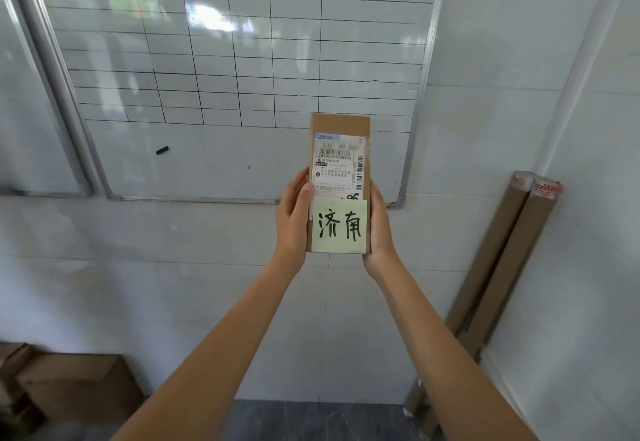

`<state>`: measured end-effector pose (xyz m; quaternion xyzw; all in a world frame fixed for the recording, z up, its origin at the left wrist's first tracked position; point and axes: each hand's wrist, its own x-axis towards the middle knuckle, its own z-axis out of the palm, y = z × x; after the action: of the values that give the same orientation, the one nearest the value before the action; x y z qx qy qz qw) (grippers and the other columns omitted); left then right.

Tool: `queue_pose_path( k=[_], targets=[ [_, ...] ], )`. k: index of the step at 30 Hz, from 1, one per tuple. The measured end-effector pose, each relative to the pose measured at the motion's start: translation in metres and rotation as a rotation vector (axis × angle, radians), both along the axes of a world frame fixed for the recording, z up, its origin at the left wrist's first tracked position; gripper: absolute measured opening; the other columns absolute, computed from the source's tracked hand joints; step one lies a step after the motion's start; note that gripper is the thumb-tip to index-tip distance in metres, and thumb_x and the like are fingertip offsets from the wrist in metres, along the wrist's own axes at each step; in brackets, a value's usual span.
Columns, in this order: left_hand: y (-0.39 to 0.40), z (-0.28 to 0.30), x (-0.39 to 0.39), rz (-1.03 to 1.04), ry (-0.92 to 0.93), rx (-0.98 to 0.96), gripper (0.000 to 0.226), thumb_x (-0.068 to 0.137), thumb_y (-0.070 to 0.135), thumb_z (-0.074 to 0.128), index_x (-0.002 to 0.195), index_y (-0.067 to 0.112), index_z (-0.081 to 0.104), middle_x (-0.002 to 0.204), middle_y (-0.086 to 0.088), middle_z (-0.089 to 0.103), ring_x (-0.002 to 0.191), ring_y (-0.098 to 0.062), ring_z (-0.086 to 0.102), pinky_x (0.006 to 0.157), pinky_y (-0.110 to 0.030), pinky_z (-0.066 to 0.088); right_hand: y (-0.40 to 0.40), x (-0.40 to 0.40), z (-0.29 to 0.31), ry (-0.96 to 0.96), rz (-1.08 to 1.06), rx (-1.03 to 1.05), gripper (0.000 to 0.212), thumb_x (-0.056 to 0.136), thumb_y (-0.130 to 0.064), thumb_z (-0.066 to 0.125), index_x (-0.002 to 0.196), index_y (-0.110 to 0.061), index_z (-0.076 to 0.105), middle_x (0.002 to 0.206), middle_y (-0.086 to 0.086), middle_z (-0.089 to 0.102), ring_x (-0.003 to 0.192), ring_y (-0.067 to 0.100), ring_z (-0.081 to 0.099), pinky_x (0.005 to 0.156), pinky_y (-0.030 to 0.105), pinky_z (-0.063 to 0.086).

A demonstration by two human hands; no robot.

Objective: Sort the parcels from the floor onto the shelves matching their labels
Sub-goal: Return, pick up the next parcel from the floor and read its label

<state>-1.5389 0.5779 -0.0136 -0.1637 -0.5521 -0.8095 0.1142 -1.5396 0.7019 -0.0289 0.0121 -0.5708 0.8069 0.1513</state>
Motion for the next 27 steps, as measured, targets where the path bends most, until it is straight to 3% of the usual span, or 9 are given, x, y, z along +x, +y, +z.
queue_pose_path(
  k=[4, 7, 13, 18, 23, 27],
  targets=[
    [-0.006, -0.011, -0.007, 0.009, -0.096, -0.016, 0.032, 0.101, 0.025, 0.05, 0.131, 0.02, 0.058, 0.119, 0.0, 0.07, 0.104, -0.017, 0.069, 0.094, -0.044, 0.056, -0.007, 0.0, -0.009, -0.107, 0.015, -0.031, 0.051, 0.105, -0.055, 0.037, 0.123, -0.023, 0.072, 0.107, 0.005, 0.08, 0.089, 0.021, 0.077, 0.068, 0.032, 0.061],
    [-0.012, -0.018, -0.011, 0.016, -0.153, -0.023, 0.027, 0.101, 0.026, 0.05, 0.124, 0.026, 0.061, 0.112, 0.003, 0.072, 0.1, -0.015, 0.07, 0.093, -0.044, 0.056, -0.012, -0.001, -0.017, -0.144, 0.052, -0.031, 0.057, 0.104, -0.058, 0.036, 0.129, -0.02, 0.069, 0.108, 0.008, 0.08, 0.085, 0.02, 0.078, 0.063, 0.03, 0.061],
    [-0.032, -0.025, -0.019, 0.039, -0.198, -0.05, 0.031, 0.1, 0.027, 0.049, 0.129, 0.023, 0.061, 0.115, -0.002, 0.073, 0.101, -0.017, 0.071, 0.083, -0.033, 0.059, -0.033, -0.008, -0.024, -0.12, 0.102, -0.03, 0.053, 0.1, -0.054, 0.052, 0.139, -0.018, 0.06, 0.125, 0.014, 0.074, 0.107, 0.03, 0.074, 0.074, 0.035, 0.063],
    [-0.062, -0.026, -0.029, 0.099, -0.214, -0.047, 0.031, 0.1, 0.029, 0.051, 0.129, 0.023, 0.06, 0.111, -0.001, 0.073, 0.092, -0.013, 0.072, 0.072, -0.027, 0.058, -0.062, -0.023, -0.027, -0.11, 0.165, -0.059, 0.07, 0.083, -0.054, 0.064, 0.141, -0.016, 0.056, 0.125, 0.016, 0.074, 0.112, 0.034, 0.072, 0.075, 0.037, 0.064],
    [-0.098, -0.024, -0.039, 0.156, -0.229, -0.039, 0.029, 0.099, 0.029, 0.051, 0.127, 0.024, 0.061, 0.106, 0.0, 0.075, 0.088, -0.014, 0.073, 0.069, -0.029, 0.058, -0.095, -0.038, -0.026, -0.081, 0.254, -0.079, 0.074, 0.08, -0.051, 0.07, 0.143, -0.014, 0.055, 0.128, 0.018, 0.072, 0.119, 0.04, 0.068, 0.082, 0.042, 0.064],
    [-0.122, -0.023, -0.044, 0.18, -0.23, -0.045, 0.031, 0.099, 0.03, 0.051, 0.128, 0.022, 0.06, 0.109, -0.004, 0.074, 0.093, -0.019, 0.073, 0.073, -0.033, 0.06, -0.117, -0.048, -0.027, -0.057, 0.29, -0.092, 0.068, 0.081, -0.037, 0.071, 0.142, -0.013, 0.052, 0.128, 0.019, 0.072, 0.12, 0.043, 0.066, 0.091, 0.049, 0.061]
  ],
)
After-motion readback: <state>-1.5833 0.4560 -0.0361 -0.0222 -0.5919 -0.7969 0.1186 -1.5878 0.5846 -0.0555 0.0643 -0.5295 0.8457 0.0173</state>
